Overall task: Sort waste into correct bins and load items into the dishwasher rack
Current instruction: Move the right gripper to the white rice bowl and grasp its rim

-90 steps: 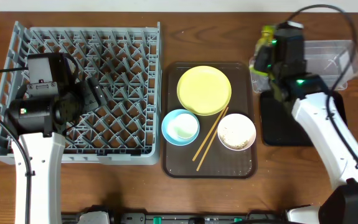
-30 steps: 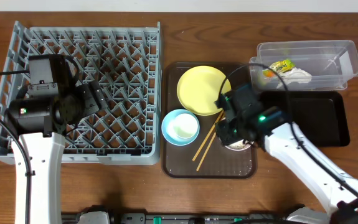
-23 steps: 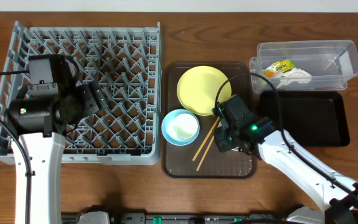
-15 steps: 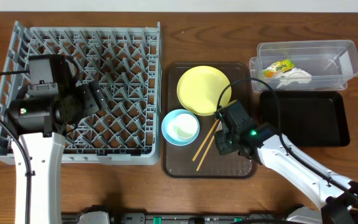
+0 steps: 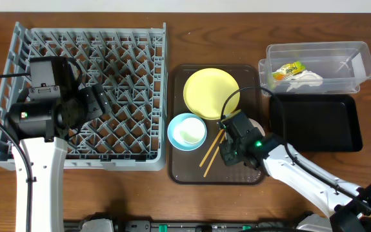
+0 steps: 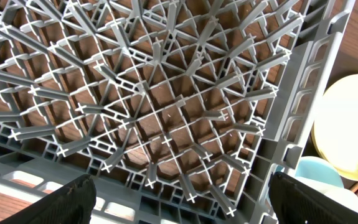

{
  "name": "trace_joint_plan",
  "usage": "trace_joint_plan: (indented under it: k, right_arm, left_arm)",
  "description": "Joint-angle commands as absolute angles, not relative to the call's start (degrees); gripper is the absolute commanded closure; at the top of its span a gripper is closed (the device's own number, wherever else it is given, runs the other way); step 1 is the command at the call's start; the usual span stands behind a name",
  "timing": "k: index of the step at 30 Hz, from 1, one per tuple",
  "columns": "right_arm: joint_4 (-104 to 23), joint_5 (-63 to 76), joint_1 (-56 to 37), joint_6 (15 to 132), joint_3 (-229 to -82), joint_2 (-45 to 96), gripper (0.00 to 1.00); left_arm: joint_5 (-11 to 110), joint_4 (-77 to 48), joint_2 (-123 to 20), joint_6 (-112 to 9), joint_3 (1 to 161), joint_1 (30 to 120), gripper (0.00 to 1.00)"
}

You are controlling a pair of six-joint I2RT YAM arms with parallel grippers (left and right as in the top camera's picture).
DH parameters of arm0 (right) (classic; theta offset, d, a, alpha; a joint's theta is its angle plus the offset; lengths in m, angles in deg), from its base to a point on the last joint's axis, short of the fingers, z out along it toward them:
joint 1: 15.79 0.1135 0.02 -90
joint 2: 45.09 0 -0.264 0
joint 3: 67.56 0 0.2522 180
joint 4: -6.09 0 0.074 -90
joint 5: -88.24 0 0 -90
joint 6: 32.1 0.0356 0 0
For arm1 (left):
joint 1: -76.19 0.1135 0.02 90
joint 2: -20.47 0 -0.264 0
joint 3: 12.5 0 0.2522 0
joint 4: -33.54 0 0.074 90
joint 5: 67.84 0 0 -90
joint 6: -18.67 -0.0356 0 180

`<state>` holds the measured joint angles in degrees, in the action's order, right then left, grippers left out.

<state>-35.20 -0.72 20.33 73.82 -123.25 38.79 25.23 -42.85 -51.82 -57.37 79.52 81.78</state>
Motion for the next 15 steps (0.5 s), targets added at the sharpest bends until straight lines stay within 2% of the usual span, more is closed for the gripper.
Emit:
trace_joint_plan:
  k: [1,7,15]
  right_arm:
    - [-35.11,-2.05,21.03,74.17,-122.77,38.94,0.83]
    - [-35.09,-3.91,21.03,74.17,-122.77,38.96,0.9]
    - [-35.29,-3.91,21.03,74.17,-122.77,39.9,0.9]
  left_arm:
    - [25.6,-43.0,-52.19,-56.85,80.24,81.97,0.1]
    - [25.6,-43.0,-52.19,-56.85,80.24,81.95,0.1]
    - [25.6,-43.0,-52.19,-56.83,80.24,81.95,0.1]
